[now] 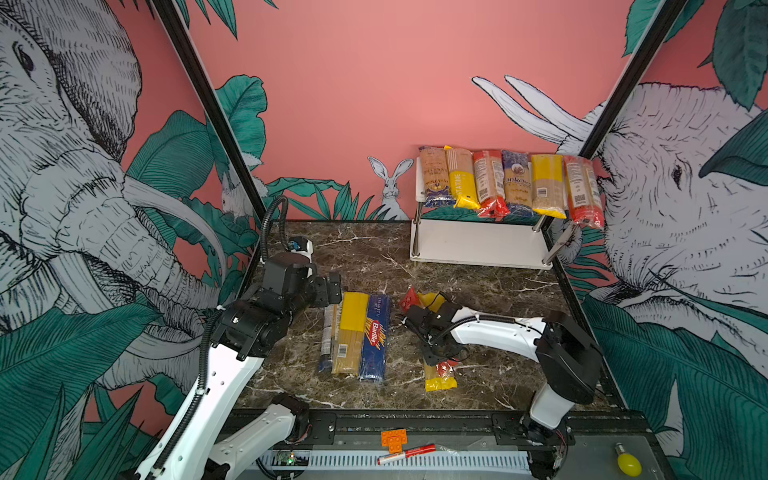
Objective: Place and organize the pasta boxes and bags onto the shelf
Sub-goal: 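Lift the red-and-white bag upright with the right gripper toward the shelf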
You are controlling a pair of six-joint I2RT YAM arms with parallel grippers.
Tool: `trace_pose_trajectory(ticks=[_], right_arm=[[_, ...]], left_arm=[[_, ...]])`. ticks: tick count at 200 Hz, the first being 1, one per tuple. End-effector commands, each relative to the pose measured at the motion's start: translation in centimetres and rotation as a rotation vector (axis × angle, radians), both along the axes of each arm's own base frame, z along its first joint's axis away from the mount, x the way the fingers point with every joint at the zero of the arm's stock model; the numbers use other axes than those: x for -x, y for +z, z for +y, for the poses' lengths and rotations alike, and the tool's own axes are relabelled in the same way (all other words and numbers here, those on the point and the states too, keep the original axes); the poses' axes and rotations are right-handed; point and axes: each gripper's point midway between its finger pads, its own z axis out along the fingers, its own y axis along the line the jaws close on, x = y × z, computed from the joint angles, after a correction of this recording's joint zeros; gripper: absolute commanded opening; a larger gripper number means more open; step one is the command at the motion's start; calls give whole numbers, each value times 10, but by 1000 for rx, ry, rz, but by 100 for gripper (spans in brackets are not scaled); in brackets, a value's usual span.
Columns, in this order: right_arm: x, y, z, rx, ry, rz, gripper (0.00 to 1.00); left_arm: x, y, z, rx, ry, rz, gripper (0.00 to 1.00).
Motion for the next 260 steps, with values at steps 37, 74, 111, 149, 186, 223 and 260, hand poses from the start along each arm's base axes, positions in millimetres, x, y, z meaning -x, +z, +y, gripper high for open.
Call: trace_pose_trajectory(ticks=[37, 74, 111, 149, 186, 223, 260], right_arm=[[0, 58, -14, -102, -52, -94, 18], [-8, 74, -12, -211, -86, -143, 15], [-27, 84, -29, -268, -152, -225, 15], [-58, 98, -71, -184, -216, -344, 15], [-95, 111, -122, -31, -315, -448, 15], [-130, 138, -172, 262, -381, -562, 15], [-165, 150, -194, 448, -401, -615, 15]], left_arm=[[-5, 1, -1, -6, 1, 6, 99], [-11, 3, -5, -5, -6, 1, 99], [-15, 10, -4, -36, -12, -16, 99], [-25, 19, -7, -64, -31, -44, 99], [-44, 23, -24, -52, -78, -54, 99], [-64, 34, -40, -66, -139, -85, 99], [-74, 50, -45, -103, -192, -150, 99]])
